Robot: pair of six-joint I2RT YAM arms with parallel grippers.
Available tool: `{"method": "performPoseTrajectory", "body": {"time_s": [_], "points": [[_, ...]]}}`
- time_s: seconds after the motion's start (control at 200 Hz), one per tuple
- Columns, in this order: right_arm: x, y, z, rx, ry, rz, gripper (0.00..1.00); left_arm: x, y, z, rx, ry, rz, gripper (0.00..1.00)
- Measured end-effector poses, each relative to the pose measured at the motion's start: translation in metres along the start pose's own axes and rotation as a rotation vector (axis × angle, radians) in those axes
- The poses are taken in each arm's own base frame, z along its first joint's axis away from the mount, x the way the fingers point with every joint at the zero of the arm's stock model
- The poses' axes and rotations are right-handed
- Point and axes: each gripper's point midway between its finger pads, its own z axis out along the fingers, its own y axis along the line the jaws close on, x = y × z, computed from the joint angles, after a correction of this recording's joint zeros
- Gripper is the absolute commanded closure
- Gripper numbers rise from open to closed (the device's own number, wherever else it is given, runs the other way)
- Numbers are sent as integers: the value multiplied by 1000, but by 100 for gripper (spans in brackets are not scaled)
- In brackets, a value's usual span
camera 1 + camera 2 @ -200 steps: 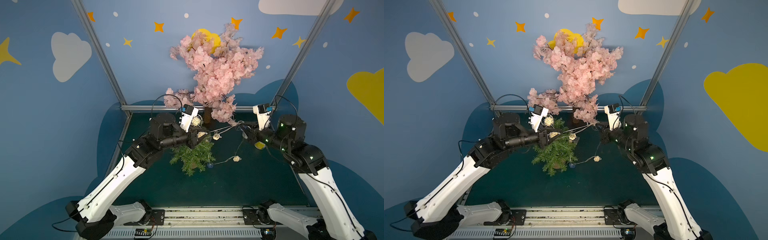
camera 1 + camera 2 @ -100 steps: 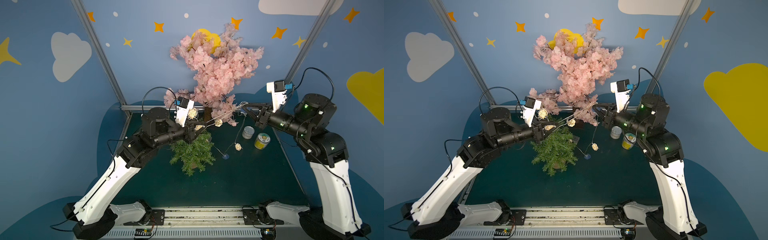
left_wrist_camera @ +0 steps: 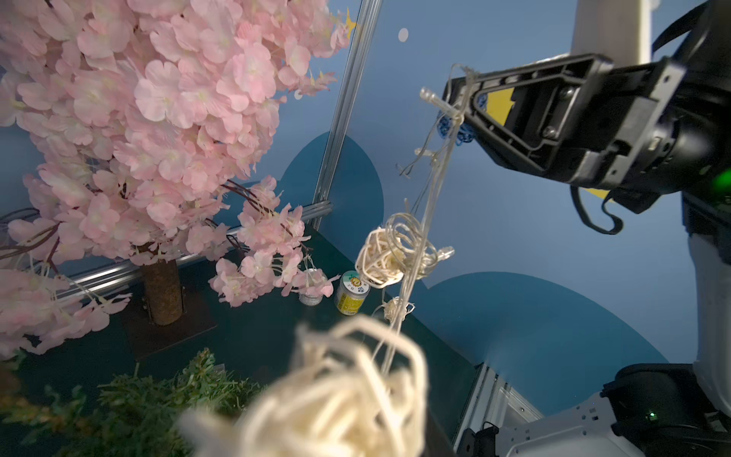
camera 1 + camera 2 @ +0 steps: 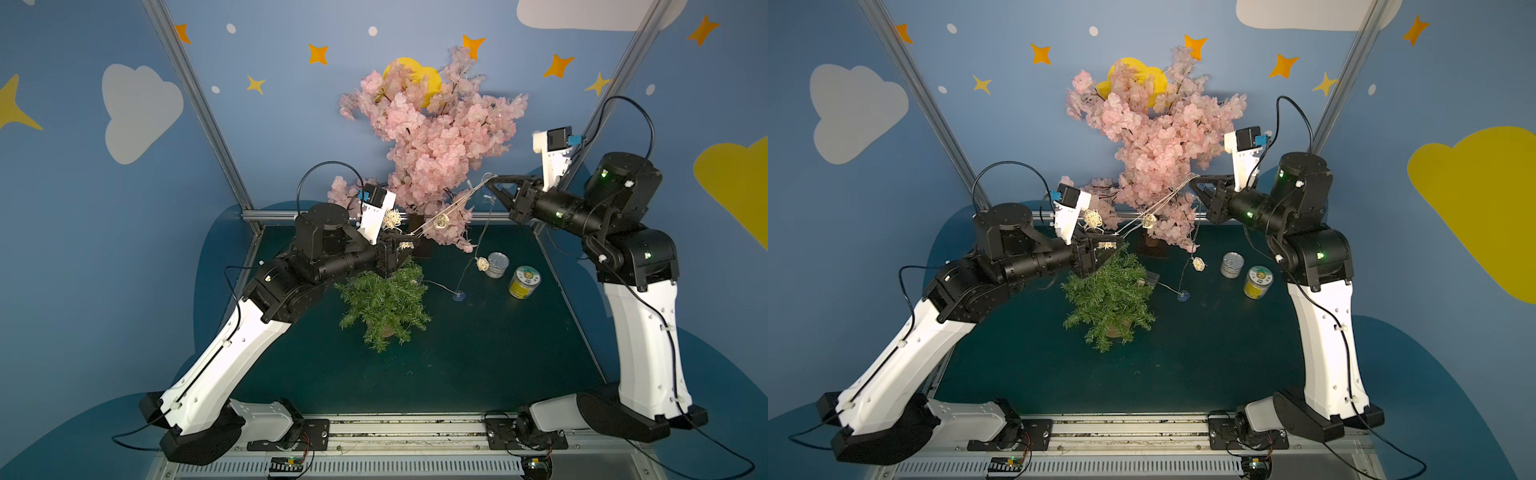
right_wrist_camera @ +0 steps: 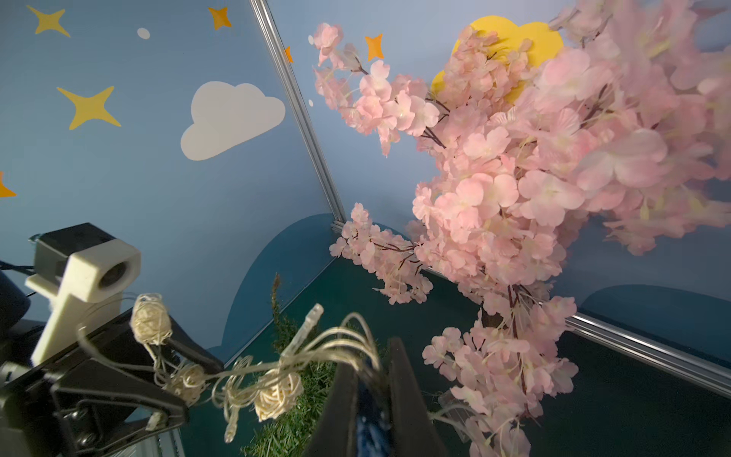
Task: Remove string lights from the small christmas tree
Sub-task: Remove the light string from the Christmas tree.
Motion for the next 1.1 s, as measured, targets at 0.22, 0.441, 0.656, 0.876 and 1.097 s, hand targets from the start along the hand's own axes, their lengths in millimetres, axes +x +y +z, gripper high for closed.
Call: {"method": "performPoseTrajectory", "body": {"time_s": [0.22, 0.441, 0.656, 0.876, 1.097], "points": [[-14, -57, 18, 62, -38, 58, 100, 19, 10, 23, -20, 77, -18, 27], [-21, -101, 9, 157, -73, 111, 100, 47, 17, 48, -59, 193, -12, 0], [-22, -119, -5, 232, -93, 109, 100, 49, 17, 45, -102, 209, 40, 1], [1, -142, -18, 305, -63, 152, 100, 44, 23, 21, -168, 184, 77, 1], [62, -162, -13, 345, 51, 227, 100, 45, 33, -17, -253, 163, 89, 1]]}}
